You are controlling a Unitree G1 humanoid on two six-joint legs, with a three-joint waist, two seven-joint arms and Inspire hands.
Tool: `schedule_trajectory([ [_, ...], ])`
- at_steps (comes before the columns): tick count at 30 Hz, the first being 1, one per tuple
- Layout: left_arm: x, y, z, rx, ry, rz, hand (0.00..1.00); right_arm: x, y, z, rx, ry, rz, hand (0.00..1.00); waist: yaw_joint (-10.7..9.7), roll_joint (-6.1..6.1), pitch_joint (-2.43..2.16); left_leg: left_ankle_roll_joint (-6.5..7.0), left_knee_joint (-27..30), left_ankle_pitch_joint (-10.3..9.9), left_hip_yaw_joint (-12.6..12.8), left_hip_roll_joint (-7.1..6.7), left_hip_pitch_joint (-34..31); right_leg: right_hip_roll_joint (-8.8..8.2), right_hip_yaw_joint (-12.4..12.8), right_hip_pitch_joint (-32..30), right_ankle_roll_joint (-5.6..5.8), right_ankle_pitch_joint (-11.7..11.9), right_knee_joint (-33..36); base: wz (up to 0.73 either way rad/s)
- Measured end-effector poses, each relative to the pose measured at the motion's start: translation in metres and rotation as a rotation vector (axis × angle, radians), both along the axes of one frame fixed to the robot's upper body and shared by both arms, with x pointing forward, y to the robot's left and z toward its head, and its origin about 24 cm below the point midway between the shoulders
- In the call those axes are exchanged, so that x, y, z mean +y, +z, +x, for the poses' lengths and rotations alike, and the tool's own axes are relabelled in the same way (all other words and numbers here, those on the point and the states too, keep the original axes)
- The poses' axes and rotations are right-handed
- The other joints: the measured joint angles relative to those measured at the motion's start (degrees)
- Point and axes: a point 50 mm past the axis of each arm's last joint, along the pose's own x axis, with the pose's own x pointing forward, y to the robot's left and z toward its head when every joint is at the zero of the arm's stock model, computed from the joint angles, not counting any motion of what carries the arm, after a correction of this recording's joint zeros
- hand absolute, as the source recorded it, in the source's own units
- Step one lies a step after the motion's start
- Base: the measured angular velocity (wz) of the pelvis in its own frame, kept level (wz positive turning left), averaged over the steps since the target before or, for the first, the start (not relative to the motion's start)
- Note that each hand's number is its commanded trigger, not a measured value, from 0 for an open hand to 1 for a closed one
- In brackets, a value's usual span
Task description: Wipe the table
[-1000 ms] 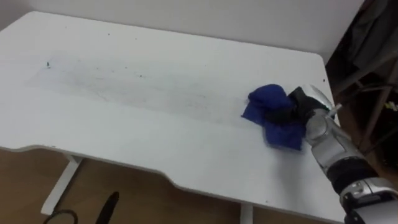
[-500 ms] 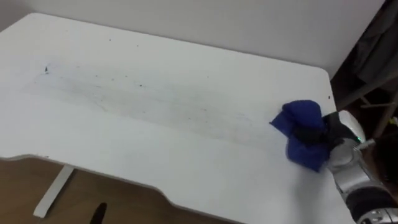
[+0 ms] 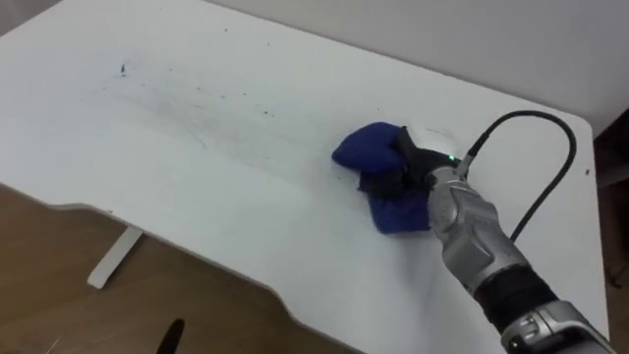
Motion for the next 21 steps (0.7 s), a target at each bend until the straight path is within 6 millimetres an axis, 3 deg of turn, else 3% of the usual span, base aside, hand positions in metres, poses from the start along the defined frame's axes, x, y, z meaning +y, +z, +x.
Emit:
schedule_trajectory([
  [5,-0.002,0.002,0.007,-0.054,-0.016,-0.016,0.0,-0.005,-0.006,-0.006,-0.007,-0.007,0.0,0.0,-1.0,1.28,-0.21,-0.01,-0.1,0.0,0.1,-0.02,0.6,0.11,0.0,0.8,0.13,0.1,-0.7,0.0],
  [8,-0.004,0.002,0.006,-0.052,-0.017,-0.024,0.0,-0.008,-0.009,-0.011,-0.01,0.002,0.002,0.0,-2.1,1.87,-0.69,-0.01,-0.7,0.0,0.2,-0.01,1.1,0.17,0.2,0.9,0.13,0.1,-0.6,-0.01],
  [13,-0.004,0.001,0.003,-0.046,-0.009,-0.027,0.0,-0.012,-0.017,-0.019,0.004,0.009,0.006,0.0,-3.3,1.8,-1.19,-0.01,-0.9,0.0,0.5,-0.01,2.3,0.2,0.7,1.7,0.13,0.1,-0.6,-0.03],
  [21,-0.005,0.001,0.004,-0.056,-0.011,-0.031,0.0,-0.01,-0.019,-0.026,0.003,0.034,0.031,0.0,-6.5,1.85,-1.32,0.0,-1.0,0.0,0.9,-0.01,3.1,0.26,1.8,2.4,0.18,0.1,-0.5,-0.01],
])
